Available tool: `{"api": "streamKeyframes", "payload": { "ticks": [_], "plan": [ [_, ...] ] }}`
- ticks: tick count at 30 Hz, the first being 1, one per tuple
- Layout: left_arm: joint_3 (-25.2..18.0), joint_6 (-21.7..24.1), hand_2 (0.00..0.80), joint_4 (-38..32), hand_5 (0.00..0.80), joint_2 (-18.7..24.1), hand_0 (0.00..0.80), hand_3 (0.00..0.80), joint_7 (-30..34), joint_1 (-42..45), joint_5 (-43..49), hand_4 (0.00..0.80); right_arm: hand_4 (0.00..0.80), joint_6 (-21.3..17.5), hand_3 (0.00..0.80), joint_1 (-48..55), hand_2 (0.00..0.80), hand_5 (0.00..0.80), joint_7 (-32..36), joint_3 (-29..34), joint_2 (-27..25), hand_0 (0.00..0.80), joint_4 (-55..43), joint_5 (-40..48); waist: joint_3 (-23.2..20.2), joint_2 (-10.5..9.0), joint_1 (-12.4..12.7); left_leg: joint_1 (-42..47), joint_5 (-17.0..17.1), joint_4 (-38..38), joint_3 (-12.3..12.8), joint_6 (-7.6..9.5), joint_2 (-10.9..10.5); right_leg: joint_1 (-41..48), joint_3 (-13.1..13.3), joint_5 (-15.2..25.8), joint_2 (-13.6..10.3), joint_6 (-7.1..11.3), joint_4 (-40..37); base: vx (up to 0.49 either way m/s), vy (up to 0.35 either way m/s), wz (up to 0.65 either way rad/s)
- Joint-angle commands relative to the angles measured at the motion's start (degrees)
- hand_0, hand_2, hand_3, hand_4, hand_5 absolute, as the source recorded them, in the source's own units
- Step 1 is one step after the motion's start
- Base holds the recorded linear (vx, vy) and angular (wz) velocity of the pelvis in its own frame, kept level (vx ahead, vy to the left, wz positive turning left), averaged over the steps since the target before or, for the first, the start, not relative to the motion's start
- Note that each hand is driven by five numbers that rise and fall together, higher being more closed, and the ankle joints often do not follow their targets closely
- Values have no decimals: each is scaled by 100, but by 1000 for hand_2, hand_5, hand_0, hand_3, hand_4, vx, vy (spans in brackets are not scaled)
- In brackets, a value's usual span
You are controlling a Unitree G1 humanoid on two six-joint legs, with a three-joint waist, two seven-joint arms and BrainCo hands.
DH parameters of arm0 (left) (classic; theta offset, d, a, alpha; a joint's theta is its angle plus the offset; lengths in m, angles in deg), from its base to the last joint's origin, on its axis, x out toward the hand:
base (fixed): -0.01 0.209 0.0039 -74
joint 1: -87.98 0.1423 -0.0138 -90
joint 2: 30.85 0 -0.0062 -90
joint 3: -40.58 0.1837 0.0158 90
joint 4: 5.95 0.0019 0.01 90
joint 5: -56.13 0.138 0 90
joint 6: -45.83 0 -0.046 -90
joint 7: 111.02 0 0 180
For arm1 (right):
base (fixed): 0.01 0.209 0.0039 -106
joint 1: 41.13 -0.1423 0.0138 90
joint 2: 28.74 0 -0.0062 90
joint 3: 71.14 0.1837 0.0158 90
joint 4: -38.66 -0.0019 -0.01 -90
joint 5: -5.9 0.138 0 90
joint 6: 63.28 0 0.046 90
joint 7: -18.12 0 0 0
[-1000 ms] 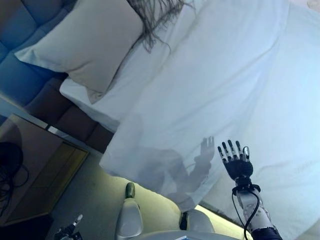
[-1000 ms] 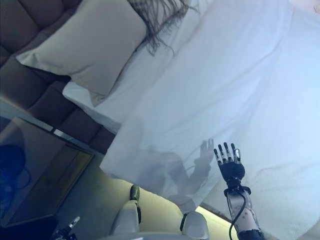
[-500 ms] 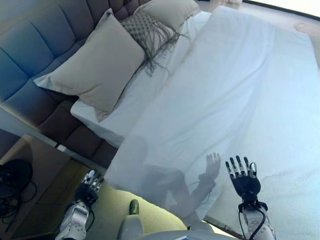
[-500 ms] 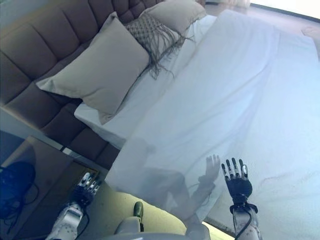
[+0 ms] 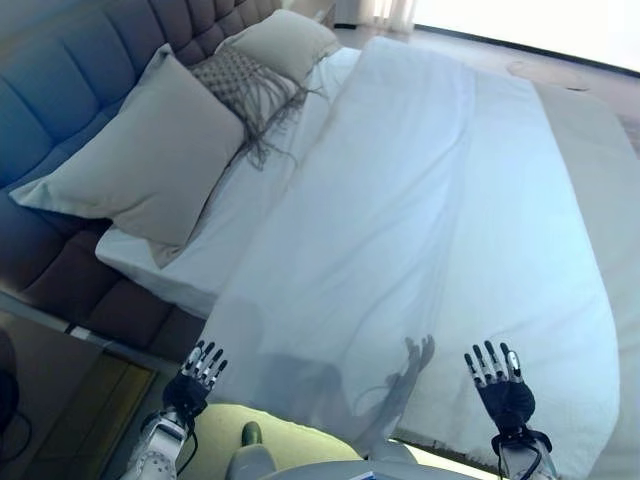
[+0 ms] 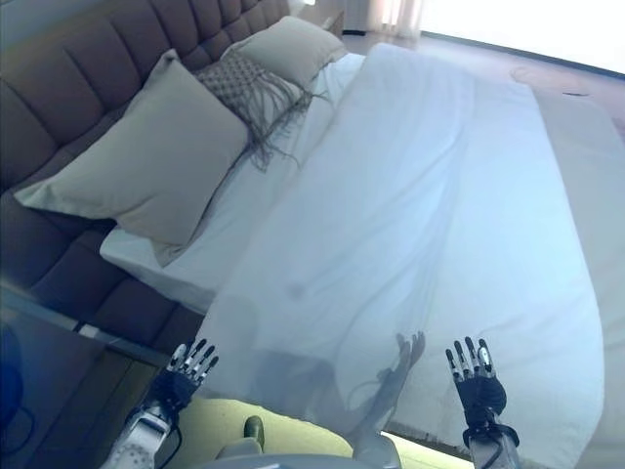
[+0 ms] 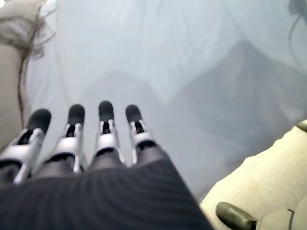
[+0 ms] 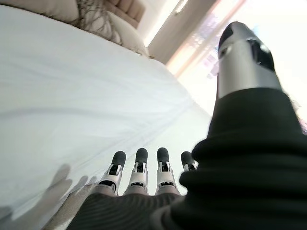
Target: Make the bed neatly
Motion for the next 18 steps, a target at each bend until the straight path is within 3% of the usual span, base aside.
{"api": "streamKeyframes", "payload": {
  "ticks": [1, 2, 4, 6, 8, 10, 11, 14, 15, 17, 18],
  "plan": [
    [-214, 53, 0, -311, 0, 258, 0, 0, 77, -160, 267, 0, 0, 68, 0, 173, 0, 0, 235, 170, 118, 0, -539, 239, 22, 46, -10, -312, -543, 801, -386, 540, -34, -992, 658, 1533, -554, 395, 1002, -167, 273, 9],
    [-140, 65, 0, -317, 0, 241, 0, 0, 19, -172, 295, 0, 0, 26, 0, 257, 0, 0, 312, 51, 121, 0, -501, 375, -30, 106, 24, -362, -431, 704, -537, 667, -138, -1036, 796, 1466, -366, 285, 1633, -135, 193, 24],
    [7, 112, 0, -219, 0, 234, 0, 0, -124, -230, 338, 0, 0, -150, 0, 356, 0, 0, 401, -210, 133, 0, -455, 544, -118, 177, 75, -410, -212, 514, -767, 768, -258, -1061, 935, 1392, 2, 79, 2283, -96, 80, 34],
    [104, 127, 0, -7, 0, 281, 0, 0, -293, -357, 325, 0, 0, -280, 0, 354, 0, 0, 431, -419, 104, 0, -357, 687, -174, 107, 130, -429, -80, 436, -846, 753, -375, -749, 735, 1202, 167, -55, 1975, -44, -85, 28],
    [142, 139, 0, 179, 0, 380, 0, 0, -375, -476, 232, 0, 0, -242, 0, 308, 0, 0, 427, -525, 7, 0, -302, 728, -239, 3, 204, -528, 38, 442, -791, 558, -371, -90, 402, 975, 182, -157, 878, -70, -230, 26],
    [132, 227, 0, 244, 0, 438, 0, 0, -395, -536, 136, 0, 0, -104, 0, 182, 0, 0, 430, -576, -98, 0, -289, 652, -225, -16, 228, -752, 153, 557, -599, 311, -193, 187, 218, 693, 278, -177, 34, -195, -267, 14],
    [131, 297, 0, 241, 0, 483, 0, 0, -426, -572, 82, 0, 0, -5, 0, 79, 0, 0, 408, -622, -176, 0, -286, 666, -192, 20, 265, -927, 282, 552, -397, 133, 78, 285, 23, 424, 405, -186, -217, -272, -249, -32],
    [340, 293, 0, 173, 0, 450, 0, 0, -621, -689, -165, 0, 0, 16, 0, -7, 0, 0, 151, -693, -324, 0, -245, 727, -90, 134, 331, -1360, 744, 340, -185, -148, 562, 423, -205, 173, 632, -276, -374, -263, -203, -35],
    [364, 308, 0, 97, 0, 386, 0, 0, -635, -675, -188, 0, 0, 28, 0, -39, 0, 0, 134, -694, -421, 0, -263, 764, -6, 134, 382, -1528, 861, 287, -533, -214, 633, 443, -95, 169, 728, -312, -465, -237, -109, 19],
    [342, 302, 0, 21, 0, 307, 0, 0, -598, -625, -231, 0, 0, 60, 0, -107, 0, 0, 93, -678, -561, 0, -321, 805, 85, 114, 402, -1676, 791, 559, -809, -226, 661, 420, 8, 237, 721, -345, -569, -218, -29, 9],
    [323, 295, 0, 18, 0, 266, 0, 0, -429, -588, -346, 0, 0, 84, 0, -142, 0, 0, 115, -627, -639, 0, -375, 784, 134, 113, 348, -1748, 674, 1010, -825, -228, 693, 358, 40, 262, 659, -362, -557, -166, 50, -19]
  ]
}}
